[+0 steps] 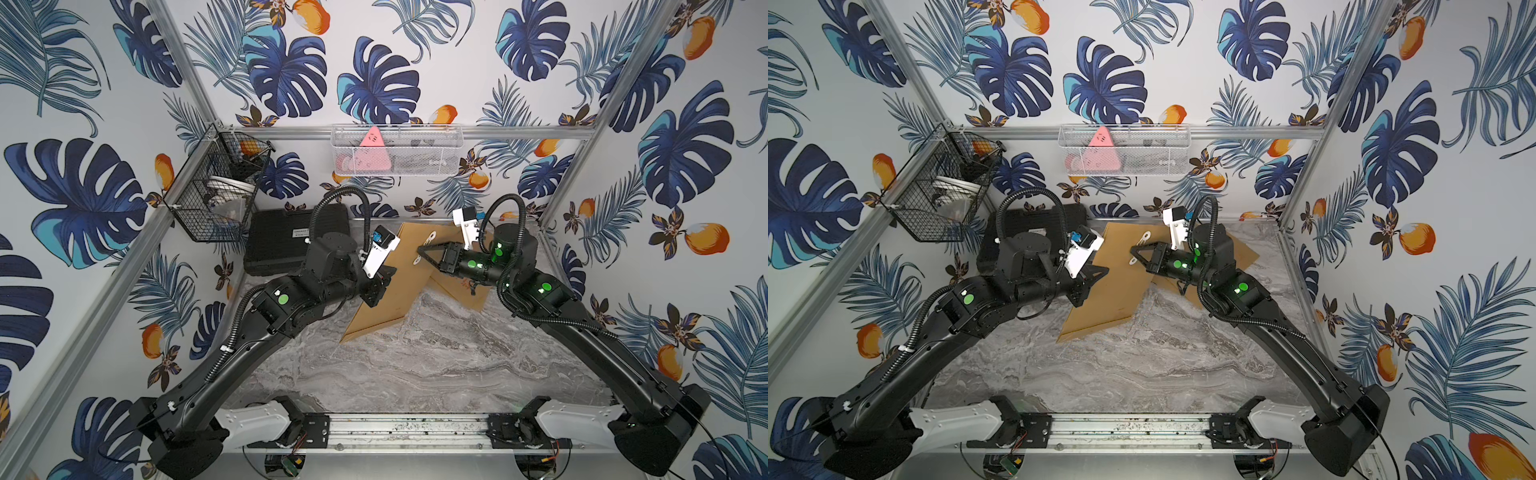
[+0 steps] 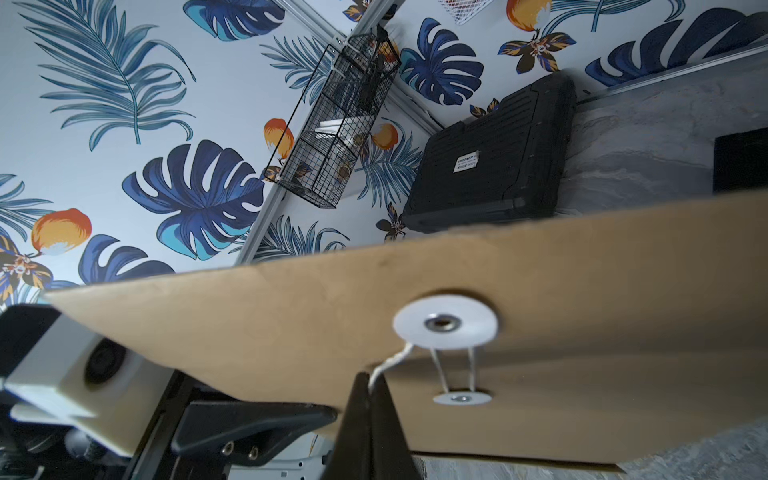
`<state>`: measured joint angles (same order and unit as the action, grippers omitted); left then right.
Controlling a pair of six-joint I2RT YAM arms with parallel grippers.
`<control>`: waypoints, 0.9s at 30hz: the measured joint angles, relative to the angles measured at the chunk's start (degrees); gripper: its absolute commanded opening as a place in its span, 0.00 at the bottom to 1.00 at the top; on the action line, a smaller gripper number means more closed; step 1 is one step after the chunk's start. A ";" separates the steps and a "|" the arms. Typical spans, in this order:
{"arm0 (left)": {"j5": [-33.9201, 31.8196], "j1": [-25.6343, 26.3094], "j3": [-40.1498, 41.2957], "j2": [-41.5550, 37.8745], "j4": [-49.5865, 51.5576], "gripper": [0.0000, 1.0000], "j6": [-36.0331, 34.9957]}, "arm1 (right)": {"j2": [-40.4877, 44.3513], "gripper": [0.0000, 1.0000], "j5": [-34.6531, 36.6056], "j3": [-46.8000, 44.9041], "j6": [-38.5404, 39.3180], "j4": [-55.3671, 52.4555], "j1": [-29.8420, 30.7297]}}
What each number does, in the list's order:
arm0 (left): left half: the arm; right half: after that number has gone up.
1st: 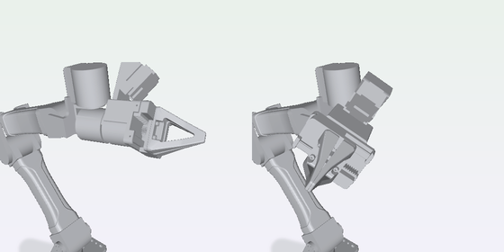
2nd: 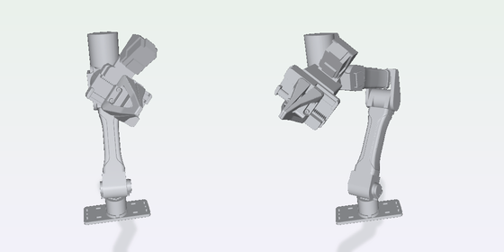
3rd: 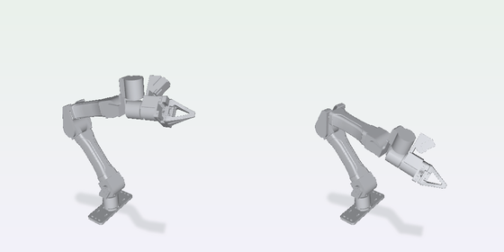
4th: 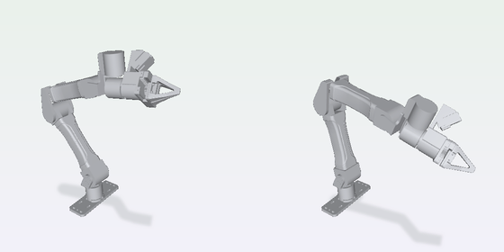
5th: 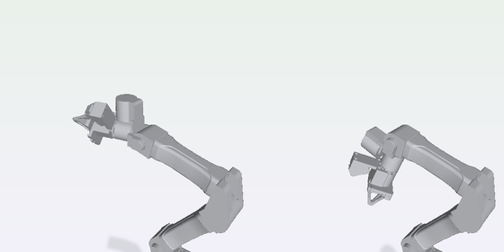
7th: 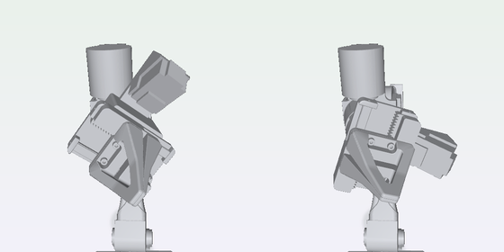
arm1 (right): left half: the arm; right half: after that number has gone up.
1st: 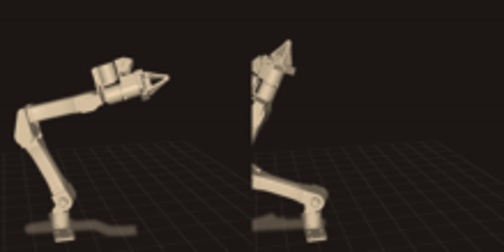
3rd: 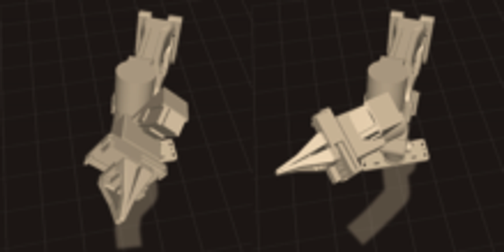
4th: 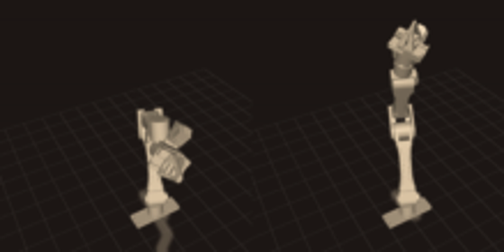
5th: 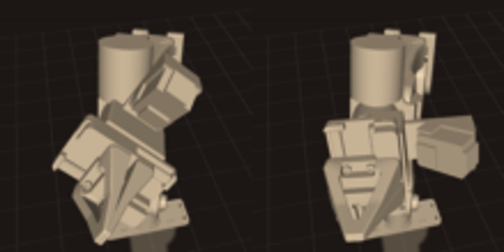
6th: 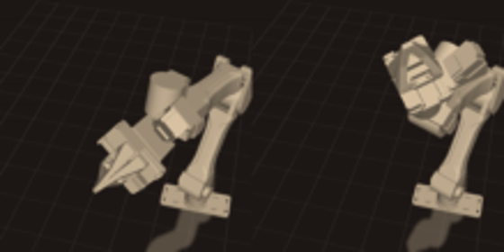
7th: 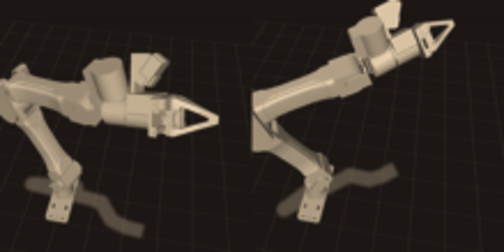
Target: Open the file bag
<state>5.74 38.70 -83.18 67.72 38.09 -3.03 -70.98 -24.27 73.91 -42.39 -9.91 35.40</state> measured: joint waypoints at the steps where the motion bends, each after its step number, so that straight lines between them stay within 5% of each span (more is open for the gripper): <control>1: -0.39 0.02 -0.46 0.37 0.96 0.00 -0.72 | -0.39 0.00 -0.52 0.70 0.98 -0.68 -0.17; 27: -1.03 0.11 0.85 0.20 5.62 0.00 -4.59 | -3.41 0.00 -3.43 11.39 16.98 -18.53 -8.37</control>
<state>4.71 38.81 -82.32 67.92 43.70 -7.62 -74.39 -27.70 85.30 -25.41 -28.45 27.03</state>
